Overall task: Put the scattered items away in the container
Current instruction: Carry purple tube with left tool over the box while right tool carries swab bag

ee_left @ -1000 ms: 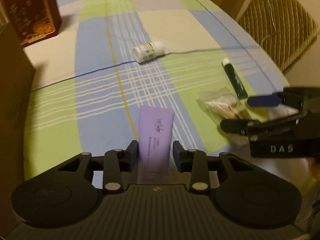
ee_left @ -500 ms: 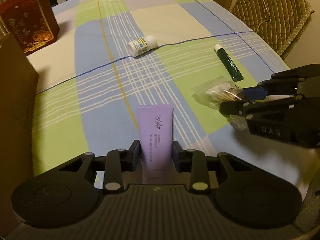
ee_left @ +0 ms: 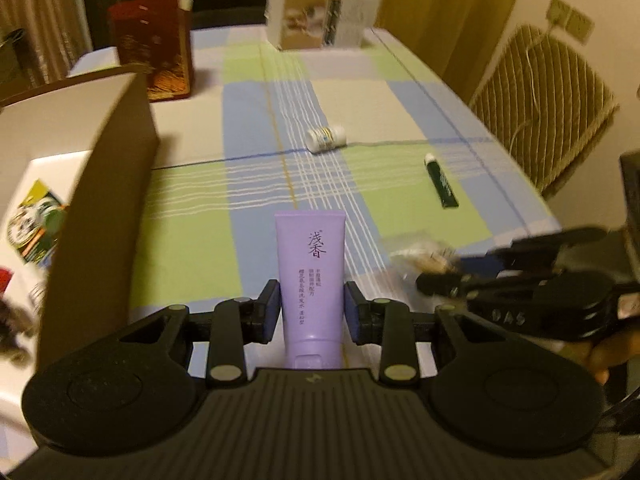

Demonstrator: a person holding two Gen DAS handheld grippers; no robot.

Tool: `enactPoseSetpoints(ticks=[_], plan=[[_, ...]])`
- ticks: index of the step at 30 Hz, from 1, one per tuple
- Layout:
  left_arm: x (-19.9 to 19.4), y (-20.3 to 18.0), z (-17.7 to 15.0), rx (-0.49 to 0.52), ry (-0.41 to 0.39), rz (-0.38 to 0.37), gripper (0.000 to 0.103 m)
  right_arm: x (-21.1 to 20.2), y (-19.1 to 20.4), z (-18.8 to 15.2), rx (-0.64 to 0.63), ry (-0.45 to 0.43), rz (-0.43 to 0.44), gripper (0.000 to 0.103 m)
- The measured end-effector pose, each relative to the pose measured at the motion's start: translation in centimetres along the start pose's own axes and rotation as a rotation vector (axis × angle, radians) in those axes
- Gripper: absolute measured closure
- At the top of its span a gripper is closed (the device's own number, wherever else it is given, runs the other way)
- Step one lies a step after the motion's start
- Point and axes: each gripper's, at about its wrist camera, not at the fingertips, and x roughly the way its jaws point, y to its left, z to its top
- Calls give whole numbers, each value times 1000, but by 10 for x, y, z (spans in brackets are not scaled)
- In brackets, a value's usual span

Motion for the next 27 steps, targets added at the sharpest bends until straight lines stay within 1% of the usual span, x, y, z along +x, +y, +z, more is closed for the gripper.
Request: enactPoseSetpoints(ticks=[3, 6, 9, 13, 16, 22, 27], plan=[[-24, 9, -3, -41, -37, 10, 75, -8, 17, 6, -8, -18, 36, 75], [-50, 23, -4, -81, -84, 26, 75, -15, 37, 18, -28, -38, 69, 75], [-74, 39, -5, -94, -115, 68, 75, -22, 59, 35, -62, -63, 106, 75], [-97, 63, -8, -122, -132, 126, 75, -30, 85, 57, -102, -88, 159, 75], [-111, 80, -10, -146, -151, 160, 75, -32, 105, 70, -132, -92, 208, 75], [-131, 115, -9, -168, -160, 235, 75, -24, 144, 90, -220, -82, 270, 75], [-141, 138, -3, -162, -161, 285, 75, -14, 177, 110, -286, -91, 314, 75]])
